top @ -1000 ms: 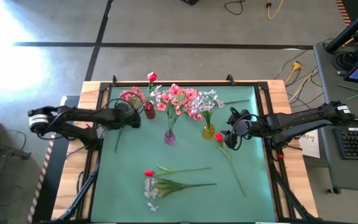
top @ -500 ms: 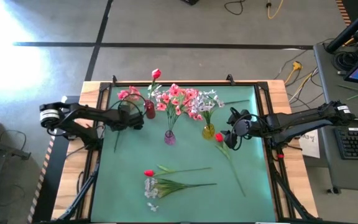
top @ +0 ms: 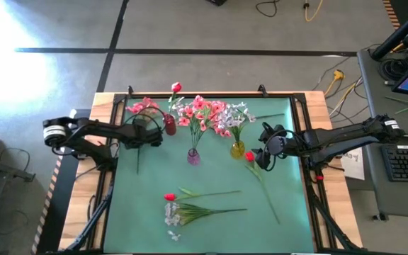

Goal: Sort flowers into vase by color
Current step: Put the left pink flower into the purple vase

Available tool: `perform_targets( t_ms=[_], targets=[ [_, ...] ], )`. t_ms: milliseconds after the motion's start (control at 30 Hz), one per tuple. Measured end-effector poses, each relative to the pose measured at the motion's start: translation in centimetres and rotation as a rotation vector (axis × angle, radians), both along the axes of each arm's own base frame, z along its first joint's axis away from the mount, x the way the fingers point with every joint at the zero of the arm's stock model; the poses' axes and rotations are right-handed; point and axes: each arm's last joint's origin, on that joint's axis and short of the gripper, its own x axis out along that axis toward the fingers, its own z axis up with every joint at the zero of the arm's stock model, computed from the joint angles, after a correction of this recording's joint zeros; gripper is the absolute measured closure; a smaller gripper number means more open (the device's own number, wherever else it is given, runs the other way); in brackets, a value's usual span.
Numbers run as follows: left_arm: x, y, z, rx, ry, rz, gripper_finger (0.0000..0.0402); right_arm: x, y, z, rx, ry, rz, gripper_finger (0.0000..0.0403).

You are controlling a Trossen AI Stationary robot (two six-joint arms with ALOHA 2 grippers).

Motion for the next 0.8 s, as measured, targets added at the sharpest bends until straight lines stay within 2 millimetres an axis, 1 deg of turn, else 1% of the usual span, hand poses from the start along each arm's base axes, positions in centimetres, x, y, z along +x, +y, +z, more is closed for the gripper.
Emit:
perform_targets(
  t_ms=[333,600,700,800],
  targets=[
    [-0.8,-0.4,1.1,-0.044,-0.027,-0.001,0.0401,0.0,0.0,0.0,0.0,0.0,0.0,0.0138],
    [-1.4,-0.7,2.3,-0.028,-0.063,-0.003,0.0401,0.0,0.0,0.0,0.0,0.0,0.0,0.0138],
    [-1.9,-0.8,3.1,-0.015,-0.042,0.006,0.0401,0.0,0.0,0.0,0.0,0.0,0.0,0.0138],
    [-2.2,-0.8,4.4,0.001,-0.019,0.02,0.0401,0.0,0.0,0.0,0.0,0.0,0.0,0.0138]
  ],
)
